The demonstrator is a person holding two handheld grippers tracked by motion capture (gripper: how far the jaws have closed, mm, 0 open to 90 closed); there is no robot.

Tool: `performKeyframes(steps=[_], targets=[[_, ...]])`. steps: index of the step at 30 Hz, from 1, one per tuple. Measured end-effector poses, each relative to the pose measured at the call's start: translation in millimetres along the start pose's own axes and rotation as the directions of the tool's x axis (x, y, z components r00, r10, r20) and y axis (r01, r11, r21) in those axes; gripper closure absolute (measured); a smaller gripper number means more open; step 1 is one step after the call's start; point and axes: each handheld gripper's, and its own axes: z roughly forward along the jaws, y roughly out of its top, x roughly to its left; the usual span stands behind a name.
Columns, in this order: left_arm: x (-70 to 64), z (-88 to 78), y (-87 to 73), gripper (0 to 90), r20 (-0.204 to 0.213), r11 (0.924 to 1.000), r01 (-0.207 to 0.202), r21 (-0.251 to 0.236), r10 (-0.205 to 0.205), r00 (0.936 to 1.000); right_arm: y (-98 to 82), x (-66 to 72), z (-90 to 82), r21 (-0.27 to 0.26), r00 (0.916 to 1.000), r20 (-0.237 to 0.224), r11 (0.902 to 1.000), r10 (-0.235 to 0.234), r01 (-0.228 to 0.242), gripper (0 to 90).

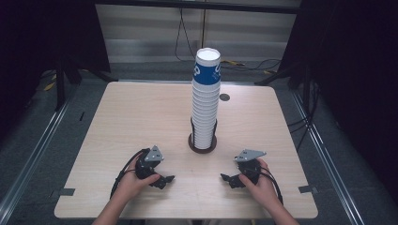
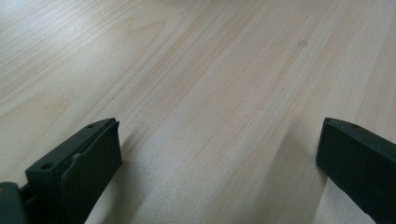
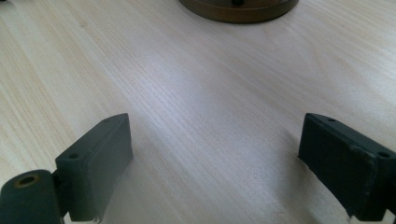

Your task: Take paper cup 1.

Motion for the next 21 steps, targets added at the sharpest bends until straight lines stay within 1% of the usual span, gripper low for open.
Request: performKeyframes(steps=[8, 9, 10, 13, 14, 15, 16, 17, 18, 19, 20, 21], targets=[[0.0, 0.0, 0.0, 0.0, 0.000, 1.0000, 0.000, 0.000, 0.000, 1.0000, -0.1, 2.0, -0.3, 0.000, 0.9998, 0.017, 0.9999, 0.012, -0.012, 8.9], [-0.1, -0.2, -0.1, 0.0, 0.000, 1.0000, 0.002, 0.001, -0.002, 1.0000, -0.1, 2.3, -0.2, -0.001, 0.9997, 0.020, 0.9999, 0.015, -0.015, 8.9], [0.1, -0.8, -0.3, 0.0, 0.000, 1.0000, -0.006, 0.006, 0.006, 1.0000, -0.1, 2.7, -0.2, -0.001, 0.9996, 0.022, 0.9999, 0.017, -0.017, 9.1], [0.1, -2.3, -1.3, 0.0, 0.003, 1.0000, -0.004, 0.009, 0.004, 1.0000, -0.5, 3.8, -1.0, 0.001, 0.9992, 0.026, 0.9996, 0.030, -0.030, 10.2], [-0.2, -4.4, -2.3, 0.0, 0.009, 0.9998, 0.014, 0.013, -0.014, 0.9999, 0.4, 3.9, -2.3, 0.009, 0.9996, 0.020, 0.9998, 0.018, -0.018, 12.9], [-0.2, -4.4, -2.3, 0.1, 0.009, 0.9998, 0.014, 0.013, -0.014, 0.9999, 0.4, 3.9, -2.3, 0.009, 0.9996, 0.020, 0.9998, 0.018, -0.018, 12.9], [2.3, -8.6, -2.9, 1.0, 0.022, 0.9995, 0.021, 0.022, -0.022, 0.9995, 3.7, 5.7, -3.4, 0.029, 0.9995, -0.014, 0.9992, -0.027, 0.027, 14.0], [2.3, -8.6, -2.9, 3.1, 0.022, 0.9995, 0.021, 0.022, -0.022, 0.9995, 3.7, 5.7, -3.4, 0.029, 0.9995, -0.014, 0.9992, -0.027, 0.027, 14.0], [4.2, -13.0, -3.2, 6.6, 0.021, 0.9990, 0.031, 0.032, -0.031, 0.9993, 7.3, 8.0, -4.5, 0.058, 0.9993, -0.028, 0.9980, -0.025, 0.026, 14.1], [4.2, -13.0, -3.2, 11.4, 0.021, 0.9990, 0.031, 0.032, -0.031, 0.9993, 7.3, 8.0, -4.5, 0.058, 0.9993, -0.028, 0.9980, -0.025, 0.026, 14.1], [6.2, -16.8, -1.8, 16.7, 0.017, 0.9974, 0.060, 0.038, -0.061, 0.9980, 12.5, 8.2, -6.1, 0.058, 0.9979, -0.065, 0.9983, -0.003, 0.007, 14.1], [6.2, -16.8, -1.8, 17.7, 0.017, 0.9974, 0.060, 0.038, -0.061, 0.9980, 16.2, 7.4, -8.0, 0.053, 0.9972, -0.075, 0.9986, -0.006, 0.010, 14.1]])
